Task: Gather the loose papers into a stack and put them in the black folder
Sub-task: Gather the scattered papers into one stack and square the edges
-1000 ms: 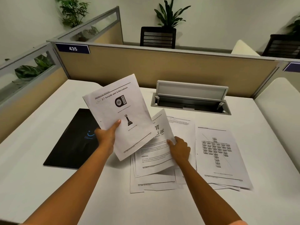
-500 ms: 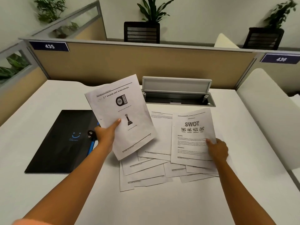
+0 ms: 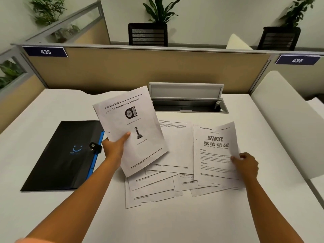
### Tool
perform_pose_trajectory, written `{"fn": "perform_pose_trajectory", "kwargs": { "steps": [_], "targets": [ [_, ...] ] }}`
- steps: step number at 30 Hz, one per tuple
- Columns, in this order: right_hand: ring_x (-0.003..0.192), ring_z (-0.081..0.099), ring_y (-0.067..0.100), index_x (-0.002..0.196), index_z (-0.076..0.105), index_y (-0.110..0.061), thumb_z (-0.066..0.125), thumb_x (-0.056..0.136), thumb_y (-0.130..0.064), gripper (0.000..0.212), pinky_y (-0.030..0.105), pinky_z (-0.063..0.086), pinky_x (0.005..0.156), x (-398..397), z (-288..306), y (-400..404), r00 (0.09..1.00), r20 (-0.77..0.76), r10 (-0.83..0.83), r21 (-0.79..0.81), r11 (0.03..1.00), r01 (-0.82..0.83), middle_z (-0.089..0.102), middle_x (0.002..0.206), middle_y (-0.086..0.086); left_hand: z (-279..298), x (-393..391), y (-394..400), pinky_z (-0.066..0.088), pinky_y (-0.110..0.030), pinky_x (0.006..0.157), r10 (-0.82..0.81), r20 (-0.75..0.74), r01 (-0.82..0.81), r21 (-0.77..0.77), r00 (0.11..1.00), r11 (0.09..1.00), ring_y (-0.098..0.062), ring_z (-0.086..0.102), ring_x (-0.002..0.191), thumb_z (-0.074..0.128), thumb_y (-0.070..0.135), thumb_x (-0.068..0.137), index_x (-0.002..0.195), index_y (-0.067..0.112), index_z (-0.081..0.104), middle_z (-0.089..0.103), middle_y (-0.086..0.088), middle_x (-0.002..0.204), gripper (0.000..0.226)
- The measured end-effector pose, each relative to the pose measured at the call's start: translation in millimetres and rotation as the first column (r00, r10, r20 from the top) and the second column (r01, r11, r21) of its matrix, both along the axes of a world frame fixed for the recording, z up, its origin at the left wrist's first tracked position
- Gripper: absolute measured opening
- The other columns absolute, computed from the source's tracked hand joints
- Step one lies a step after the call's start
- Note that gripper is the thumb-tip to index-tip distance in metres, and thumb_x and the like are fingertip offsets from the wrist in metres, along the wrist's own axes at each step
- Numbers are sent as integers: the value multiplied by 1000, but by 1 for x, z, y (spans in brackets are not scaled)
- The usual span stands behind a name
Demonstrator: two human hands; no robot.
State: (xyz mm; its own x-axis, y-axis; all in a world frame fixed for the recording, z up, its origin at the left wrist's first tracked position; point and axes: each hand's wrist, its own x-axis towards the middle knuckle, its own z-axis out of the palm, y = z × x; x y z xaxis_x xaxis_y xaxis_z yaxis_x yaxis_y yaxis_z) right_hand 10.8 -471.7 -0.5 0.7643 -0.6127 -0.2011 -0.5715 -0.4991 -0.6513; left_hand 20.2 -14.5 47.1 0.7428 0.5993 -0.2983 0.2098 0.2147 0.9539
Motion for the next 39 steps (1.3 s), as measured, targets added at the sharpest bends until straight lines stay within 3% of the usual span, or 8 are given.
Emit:
{"fn": "perform_pose_trajectory", "kwargs": {
  "steps": [5, 9, 17, 21, 27, 34, 36, 39],
  "targets": [
    [105, 63, 44, 122, 53, -10, 71, 88, -25, 42, 49, 49, 89, -5, 17, -10, 988, 151, -15, -48, 999, 22, 66, 121, 22, -1, 0, 0, 53, -26, 64, -11, 14, 11, 6, 1000, 1000, -9, 66, 83, 90, 29, 66, 97, 29, 60, 67, 13, 94, 44],
    [101, 64, 43, 118, 61, -8, 65, 92, -28, 33, 47, 50, 88, -4, 30, -22, 963, 267, -19, -82, 996, 43, 68, 116, 21, -2, -1, 1, 53, -29, 69, -7, 12, 7, 6, 1000, 1000, -9, 65, 84, 90, 29, 66, 106, 24, 60, 67, 10, 95, 51],
    [90, 60, 24, 112, 67, -4, 67, 91, -27, 31, 32, 44, 84, 4, 30, -4, 916, 397, -64, 161, 987, -1, 71, 110, 20, -6, -7, 6, 51, -26, 63, 5, -12, -5, 2, 1000, 1000, -8, 64, 80, 89, 29, 67, 103, 23, 60, 66, 10, 92, 47],
    [95, 66, 29, 110, 69, -5, 68, 90, -26, 28, 31, 45, 83, 12, 16, 38, 930, 364, -48, 261, 964, -53, 72, 106, 19, -4, -12, 15, 49, -23, 60, 44, 5, -44, -52, 999, 998, -6, 64, 81, 89, 28, 68, 94, 26, 60, 66, 14, 91, 39],
    [103, 65, 35, 112, 67, -2, 67, 91, -24, 30, 33, 47, 87, 20, -8, 112, 958, 280, 66, 303, 941, -153, 71, 109, 20, 4, -17, 33, 56, -31, 73, 162, 54, -147, -213, 985, 966, -15, 69, 94, 89, 22, 68, 114, 19, 65, 72, 5, 105, 51],
    [119, 52, 39, 125, 55, 4, 66, 90, -28, 49, 48, 48, 101, 32, -18, 175, 988, 77, 135, 104, 984, -143, 52, 130, 24, 8, -28, 42, 55, -40, 89, 185, 62, -167, -219, 981, 961, -20, 67, 104, 85, 16, 74, 123, 16, 63, 69, -2, 118, 54],
    [121, 47, 38, 126, 53, 1, 74, 81, -40, 64, 48, 44, 100, 35, -11, 184, 984, -14, 175, -10, 984, -175, 47, 131, 21, 7, -30, 46, 56, -35, 83, 200, 61, -184, -204, 978, 962, -19, 66, 103, 85, 16, 74, 129, 15, 60, 68, -1, 119, 61],
    [114, 54, 38, 124, 49, -2, 86, 69, -36, 74, 48, 48, 93, 39, -5, 190, 977, -42, 207, 47, 978, -205, 48, 127, 17, 4, -34, 53, 52, -24, 67, 210, 36, -202, -162, 977, 966, -13, 66, 92, 86, 19, 73, 125, 14, 61, 69, 0, 113, 58]
  ]
}}
